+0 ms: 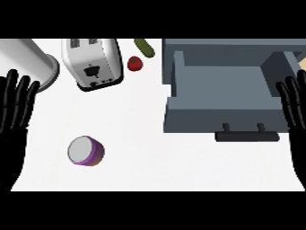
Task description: Pick up the can, place it into the drawer and close the drawer
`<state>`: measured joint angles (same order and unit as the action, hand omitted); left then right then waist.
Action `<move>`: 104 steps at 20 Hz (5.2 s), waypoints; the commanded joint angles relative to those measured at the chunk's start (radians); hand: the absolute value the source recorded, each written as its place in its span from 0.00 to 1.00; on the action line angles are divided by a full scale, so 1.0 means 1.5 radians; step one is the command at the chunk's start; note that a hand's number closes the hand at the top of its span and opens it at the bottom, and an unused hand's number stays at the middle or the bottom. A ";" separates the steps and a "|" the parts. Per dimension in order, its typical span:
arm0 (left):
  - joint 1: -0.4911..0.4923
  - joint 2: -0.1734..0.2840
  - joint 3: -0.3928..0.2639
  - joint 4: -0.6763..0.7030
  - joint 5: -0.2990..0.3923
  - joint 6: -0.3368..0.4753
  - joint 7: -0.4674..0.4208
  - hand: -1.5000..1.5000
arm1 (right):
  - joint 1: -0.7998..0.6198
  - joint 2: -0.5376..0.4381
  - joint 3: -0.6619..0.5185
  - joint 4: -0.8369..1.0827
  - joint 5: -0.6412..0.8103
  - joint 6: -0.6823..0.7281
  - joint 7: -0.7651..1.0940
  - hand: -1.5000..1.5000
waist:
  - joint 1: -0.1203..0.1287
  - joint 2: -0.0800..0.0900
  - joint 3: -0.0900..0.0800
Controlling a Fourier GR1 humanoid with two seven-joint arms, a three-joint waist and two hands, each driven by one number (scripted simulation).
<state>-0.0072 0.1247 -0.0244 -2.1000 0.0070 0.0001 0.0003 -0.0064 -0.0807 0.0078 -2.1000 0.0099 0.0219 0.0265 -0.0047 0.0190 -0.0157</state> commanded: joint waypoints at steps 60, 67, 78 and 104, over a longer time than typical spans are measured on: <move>0.072 0.022 0.065 0.369 -0.025 -0.398 -0.157 0.00 | 0.173 0.025 -0.136 0.020 -0.034 0.098 0.009 0.00 | 0.001 -0.013 0.010; 0.060 0.054 0.095 0.448 -0.051 -0.406 -0.225 0.00 | 0.169 0.002 -0.178 0.022 -0.081 0.129 0.021 0.00 | 0.001 -0.013 0.010; -0.008 0.086 0.105 0.630 -0.115 -0.403 -0.345 0.00 | 0.128 0.013 -0.175 0.029 -0.060 0.108 0.037 0.00 | 0.001 -0.013 0.010; -0.148 0.060 0.078 0.927 -0.165 -0.305 -0.474 0.00 | 0.221 0.053 -0.145 -0.012 -0.037 0.132 -0.006 0.00 | -0.001 -0.013 0.010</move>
<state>-0.2085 0.2260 0.1008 -0.7462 -0.2312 -0.4500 -0.6718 0.2644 -0.0237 -0.2391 -2.1074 -0.0600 0.2139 0.0573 -0.0054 -0.0001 -0.0004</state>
